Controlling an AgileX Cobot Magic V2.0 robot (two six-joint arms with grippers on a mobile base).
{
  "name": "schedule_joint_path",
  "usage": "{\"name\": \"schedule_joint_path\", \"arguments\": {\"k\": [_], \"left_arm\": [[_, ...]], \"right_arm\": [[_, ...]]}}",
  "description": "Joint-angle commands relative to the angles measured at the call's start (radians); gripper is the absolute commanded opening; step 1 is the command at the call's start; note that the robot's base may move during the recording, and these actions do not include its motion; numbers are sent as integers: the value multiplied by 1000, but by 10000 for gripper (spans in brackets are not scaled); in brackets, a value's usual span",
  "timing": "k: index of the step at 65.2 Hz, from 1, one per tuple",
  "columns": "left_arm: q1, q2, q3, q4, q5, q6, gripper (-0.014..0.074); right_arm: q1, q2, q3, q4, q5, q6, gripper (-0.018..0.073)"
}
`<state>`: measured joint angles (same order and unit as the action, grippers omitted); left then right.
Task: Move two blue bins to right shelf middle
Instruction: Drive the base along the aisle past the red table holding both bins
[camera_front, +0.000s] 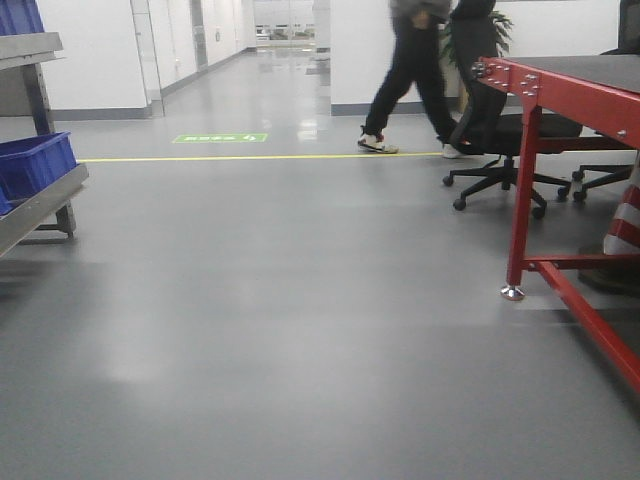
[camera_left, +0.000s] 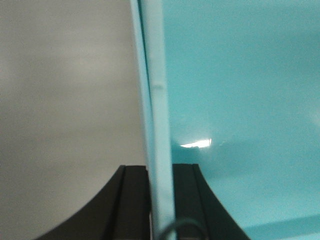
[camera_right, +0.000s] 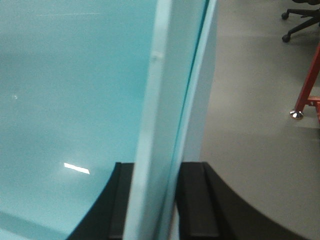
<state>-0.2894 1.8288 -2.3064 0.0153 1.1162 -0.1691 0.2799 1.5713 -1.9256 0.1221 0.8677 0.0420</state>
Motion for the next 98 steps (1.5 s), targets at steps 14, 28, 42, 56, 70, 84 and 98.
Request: {"name": "schedule_joint_path", "arguments": {"k": [14,28,42,56,70,84,98], "left_arm": [[-7,-18,-15,-27,-96,1,-111],[-7,-18,-15,-27,-96,1,-111],[-7,-18,-15,-27,-96,1,-111],[-7,-18,-15,-27,-96,1,-111],[-7,-18,-15,-27,-96,1,-111],[-7,-18,-15,-27,-96,1,-111],[-7,-18,-15,-10,-96,1,-111]], "right_arm": [[3,-17,-18,54,-75,-9,-153],[3,-17,-18,54,-75,-9,-153],[3,-17,-18,54,-75,-9,-153],[3,-17,-18,54,-75,-9,-153],[3,-17,-18,54,-75,-9,-153],[3,-17,-18,54,-80,-9,-153],[3,-17,-18,54,-92,-9,-153]]}}
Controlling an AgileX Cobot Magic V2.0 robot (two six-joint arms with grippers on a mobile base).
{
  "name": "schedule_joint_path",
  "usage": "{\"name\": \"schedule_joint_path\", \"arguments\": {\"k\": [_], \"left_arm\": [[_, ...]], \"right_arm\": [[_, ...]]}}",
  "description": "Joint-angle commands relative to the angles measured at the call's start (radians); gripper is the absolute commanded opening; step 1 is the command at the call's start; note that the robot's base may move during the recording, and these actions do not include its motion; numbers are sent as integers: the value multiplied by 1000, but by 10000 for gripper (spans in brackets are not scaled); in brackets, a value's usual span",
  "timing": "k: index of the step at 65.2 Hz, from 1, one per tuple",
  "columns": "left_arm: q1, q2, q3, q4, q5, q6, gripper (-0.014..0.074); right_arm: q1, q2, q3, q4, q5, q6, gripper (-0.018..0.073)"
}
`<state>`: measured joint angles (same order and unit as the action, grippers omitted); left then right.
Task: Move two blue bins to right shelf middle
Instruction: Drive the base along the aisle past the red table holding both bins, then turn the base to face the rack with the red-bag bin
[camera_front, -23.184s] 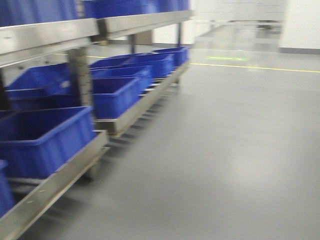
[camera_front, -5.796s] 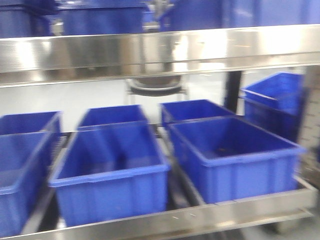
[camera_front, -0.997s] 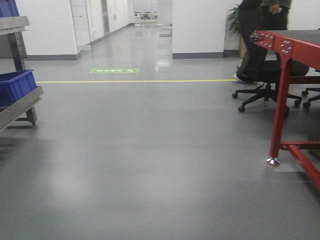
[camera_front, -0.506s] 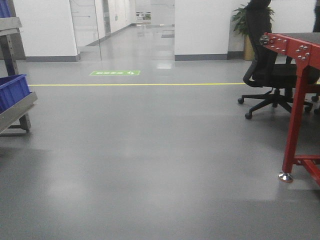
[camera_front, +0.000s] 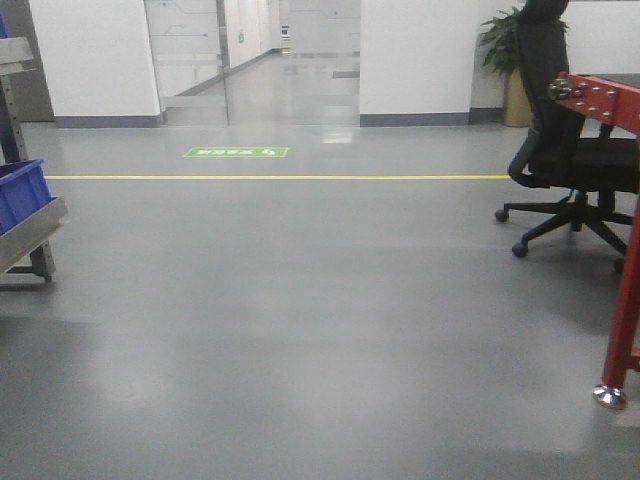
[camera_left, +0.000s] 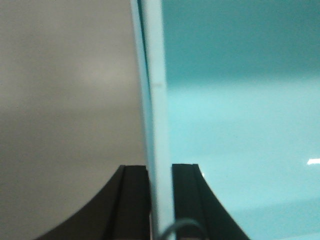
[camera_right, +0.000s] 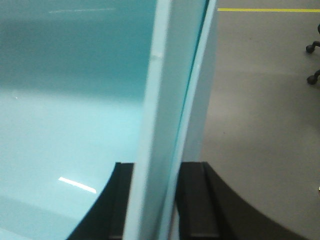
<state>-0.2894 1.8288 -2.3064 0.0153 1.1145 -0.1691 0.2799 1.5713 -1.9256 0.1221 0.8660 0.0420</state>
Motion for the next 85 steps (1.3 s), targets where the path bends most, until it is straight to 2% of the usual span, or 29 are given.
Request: {"name": "schedule_joint_path", "arguments": {"k": [1,85], "left_arm": [[-7,-18,-15,-7,-94,1,-111],[-7,-16,-15,-5,-94,1,-111]], "right_arm": [[3,-17,-18,54,-90,-9,-153],[3,-17,-18,54,-90,-9,-153]]}}
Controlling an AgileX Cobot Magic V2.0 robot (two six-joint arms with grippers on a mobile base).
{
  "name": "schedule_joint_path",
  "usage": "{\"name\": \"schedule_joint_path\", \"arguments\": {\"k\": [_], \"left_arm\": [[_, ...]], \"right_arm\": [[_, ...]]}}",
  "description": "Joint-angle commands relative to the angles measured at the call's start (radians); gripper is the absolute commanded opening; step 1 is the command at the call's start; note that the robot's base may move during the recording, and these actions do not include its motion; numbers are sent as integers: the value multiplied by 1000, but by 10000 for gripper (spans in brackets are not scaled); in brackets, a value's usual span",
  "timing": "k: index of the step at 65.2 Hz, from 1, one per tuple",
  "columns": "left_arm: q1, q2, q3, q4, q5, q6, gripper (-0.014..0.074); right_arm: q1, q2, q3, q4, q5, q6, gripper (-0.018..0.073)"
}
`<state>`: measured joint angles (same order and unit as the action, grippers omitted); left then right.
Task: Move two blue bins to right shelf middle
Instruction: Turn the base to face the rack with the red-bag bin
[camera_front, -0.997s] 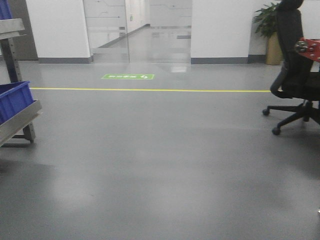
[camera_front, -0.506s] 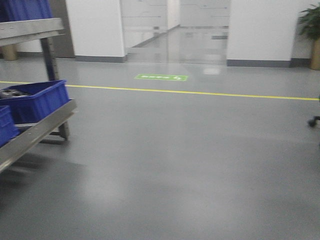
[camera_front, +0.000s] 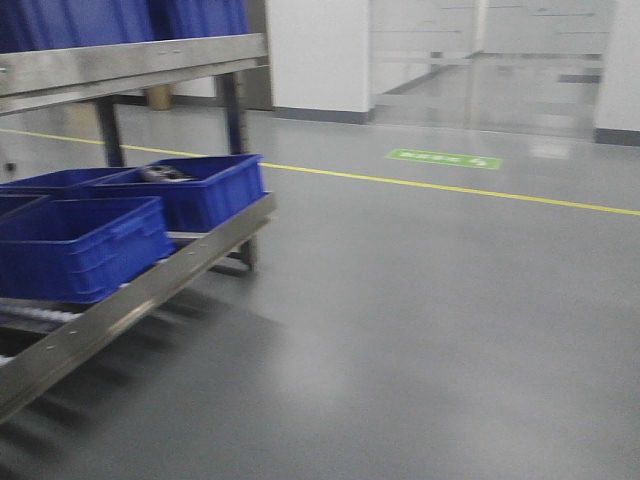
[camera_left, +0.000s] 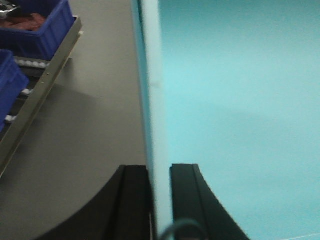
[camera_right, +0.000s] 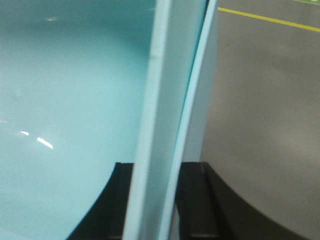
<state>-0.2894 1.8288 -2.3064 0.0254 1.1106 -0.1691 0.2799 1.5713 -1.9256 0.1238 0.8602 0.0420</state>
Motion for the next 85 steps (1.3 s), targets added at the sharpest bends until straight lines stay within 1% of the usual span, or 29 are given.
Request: {"name": "schedule_joint_path", "arguments": {"k": [1,85], "left_arm": [[-7,-16,-15,-15,-90,1,-111],[-7,-16,-15,-15,-90,1,-111]], "right_arm": [[3,-17,-18,52,-85,-9,-153],[3,-17,-18,52,-85,-9,-153]]}}
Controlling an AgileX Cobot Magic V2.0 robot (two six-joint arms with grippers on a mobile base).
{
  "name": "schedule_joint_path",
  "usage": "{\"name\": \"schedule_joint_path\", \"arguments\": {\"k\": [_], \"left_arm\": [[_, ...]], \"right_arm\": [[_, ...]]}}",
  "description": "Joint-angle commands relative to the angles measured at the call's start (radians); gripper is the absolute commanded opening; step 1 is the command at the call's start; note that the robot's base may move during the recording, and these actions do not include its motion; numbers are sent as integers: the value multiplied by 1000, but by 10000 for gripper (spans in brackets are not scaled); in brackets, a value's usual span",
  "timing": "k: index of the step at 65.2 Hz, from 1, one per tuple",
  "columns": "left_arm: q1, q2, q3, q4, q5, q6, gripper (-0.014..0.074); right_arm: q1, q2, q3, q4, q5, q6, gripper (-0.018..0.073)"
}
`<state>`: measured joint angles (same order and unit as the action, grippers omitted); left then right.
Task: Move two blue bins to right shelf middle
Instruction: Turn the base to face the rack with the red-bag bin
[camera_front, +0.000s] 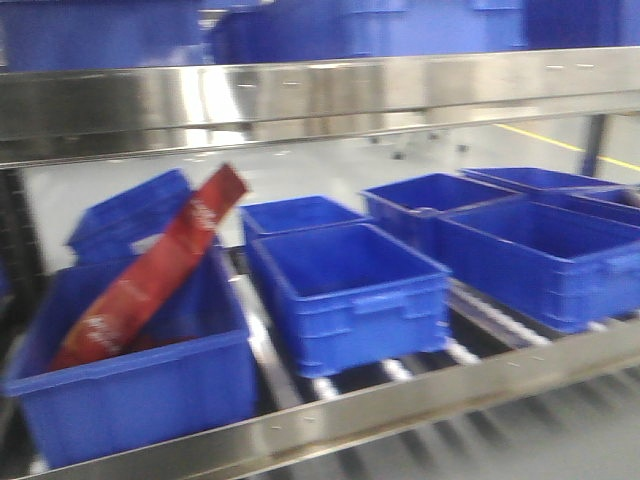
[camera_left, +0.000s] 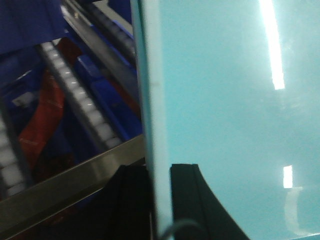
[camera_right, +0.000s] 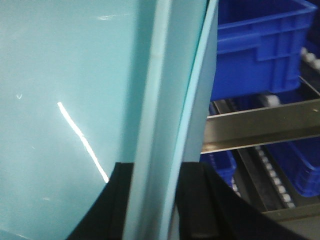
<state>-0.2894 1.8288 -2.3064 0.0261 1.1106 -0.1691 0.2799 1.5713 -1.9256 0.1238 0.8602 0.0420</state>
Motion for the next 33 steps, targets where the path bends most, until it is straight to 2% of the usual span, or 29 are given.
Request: {"name": "schedule_joint_path", "arguments": {"k": [1,33], "left_arm": [[-7,-16,-15,-16,-90,1,-111],[-7,-16,-15,-16,-90,1,-111]], "right_arm": [[3,-17,-18,52,-85,-9,-153],[3,-17,-18,52,-85,-9,-153]]}}
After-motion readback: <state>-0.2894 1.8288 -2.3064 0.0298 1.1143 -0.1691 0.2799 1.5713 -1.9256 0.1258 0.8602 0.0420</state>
